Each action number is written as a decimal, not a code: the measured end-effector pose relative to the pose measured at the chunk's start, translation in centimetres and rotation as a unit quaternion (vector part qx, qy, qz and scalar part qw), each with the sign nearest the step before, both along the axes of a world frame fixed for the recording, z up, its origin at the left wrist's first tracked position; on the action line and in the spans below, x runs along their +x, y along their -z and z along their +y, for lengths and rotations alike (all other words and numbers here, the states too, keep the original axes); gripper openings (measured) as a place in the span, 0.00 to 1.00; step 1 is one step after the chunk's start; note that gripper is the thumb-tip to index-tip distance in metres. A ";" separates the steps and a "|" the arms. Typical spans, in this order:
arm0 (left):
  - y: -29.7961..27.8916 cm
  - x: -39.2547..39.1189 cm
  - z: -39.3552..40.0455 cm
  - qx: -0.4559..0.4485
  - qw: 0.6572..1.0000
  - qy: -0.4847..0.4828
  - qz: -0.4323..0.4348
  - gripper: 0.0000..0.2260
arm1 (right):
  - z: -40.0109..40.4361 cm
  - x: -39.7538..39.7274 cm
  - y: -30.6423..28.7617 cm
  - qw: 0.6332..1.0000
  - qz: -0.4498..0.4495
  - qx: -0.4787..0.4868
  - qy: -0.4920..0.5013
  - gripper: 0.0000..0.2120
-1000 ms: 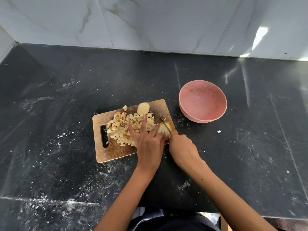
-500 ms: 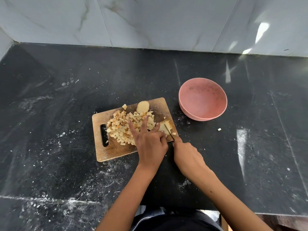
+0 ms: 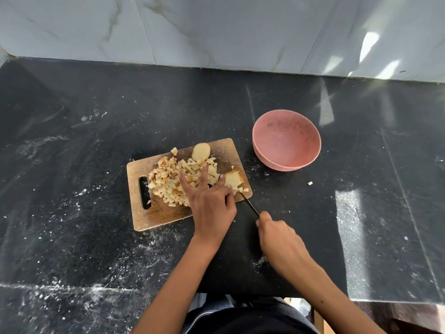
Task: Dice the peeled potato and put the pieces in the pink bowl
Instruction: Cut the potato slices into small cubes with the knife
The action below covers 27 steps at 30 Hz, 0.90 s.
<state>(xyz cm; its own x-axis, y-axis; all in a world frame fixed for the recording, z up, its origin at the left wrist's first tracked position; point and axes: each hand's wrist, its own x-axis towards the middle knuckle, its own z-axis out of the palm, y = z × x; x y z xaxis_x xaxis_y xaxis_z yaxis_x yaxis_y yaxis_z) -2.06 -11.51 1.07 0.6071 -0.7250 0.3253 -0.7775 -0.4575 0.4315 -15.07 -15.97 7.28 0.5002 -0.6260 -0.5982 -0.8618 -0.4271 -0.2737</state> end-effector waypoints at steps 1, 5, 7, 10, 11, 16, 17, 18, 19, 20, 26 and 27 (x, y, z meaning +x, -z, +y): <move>0.0 0.0 0.0 0.000 1.000 0.001 0.000 0.03 | 0.1 0.0 -0.3 1.000 -0.011 0.001 0.002 0.08; 0.0 -0.1 0.2 0.003 1.000 0.011 -0.002 0.02 | -0.6 1.2 -0.8 0.997 -0.066 -0.005 0.038 0.12; -0.1 -0.1 0.3 0.003 1.000 0.012 -0.004 0.02 | -1.4 2.4 -0.4 0.996 -0.068 -0.008 0.050 0.11; -0.1 0.1 0.3 0.003 1.000 0.009 0.005 0.04 | -1.9 4.0 0.5 0.997 -0.062 -0.014 0.042 0.11; 0.0 0.2 0.3 0.004 1.000 0.007 0.009 0.04 | -2.0 4.4 0.7 0.997 -0.060 -0.017 0.037 0.12; 0.0 0.3 0.1 0.004 1.000 0.002 0.009 0.04 | -1.7 5.8 0.8 0.999 -0.038 -0.029 0.024 0.12; 0.0 0.3 0.1 0.002 1.000 0.002 0.008 0.05 | -1.6 6.1 0.8 0.999 -0.034 -0.034 0.025 0.13; 0.0 0.3 0.1 0.000 1.000 0.001 0.009 0.05 | -1.5 6.3 0.8 0.999 -0.029 -0.037 0.027 0.13; 0.0 0.3 0.1 -0.003 1.000 0.001 0.010 0.05 | -1.4 6.4 0.8 0.999 -0.025 -0.038 0.030 0.13; 0.0 0.2 0.1 -0.005 1.000 -0.001 0.009 0.05 | -1.3 6.3 0.8 0.999 -0.019 -0.038 0.028 0.13; 0.3 0.0 -0.1 -0.009 1.000 -0.012 0.002 0.03 | 0.1 3.3 0.7 0.999 0.045 -0.001 0.007 0.14; 0.3 0.0 -0.1 -0.008 1.000 -0.013 0.001 0.03 | 0.4 2.7 0.6 0.999 0.048 0.003 0.008 0.10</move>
<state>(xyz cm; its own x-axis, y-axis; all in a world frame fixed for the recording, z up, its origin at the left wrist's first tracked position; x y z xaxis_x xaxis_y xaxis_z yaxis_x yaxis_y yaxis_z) -2.05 -11.58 0.76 0.6263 -0.7033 0.3364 -0.7648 -0.4705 0.4401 -12.35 -15.61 6.64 0.4315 -0.6296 -0.6461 -0.8903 -0.4125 -0.1927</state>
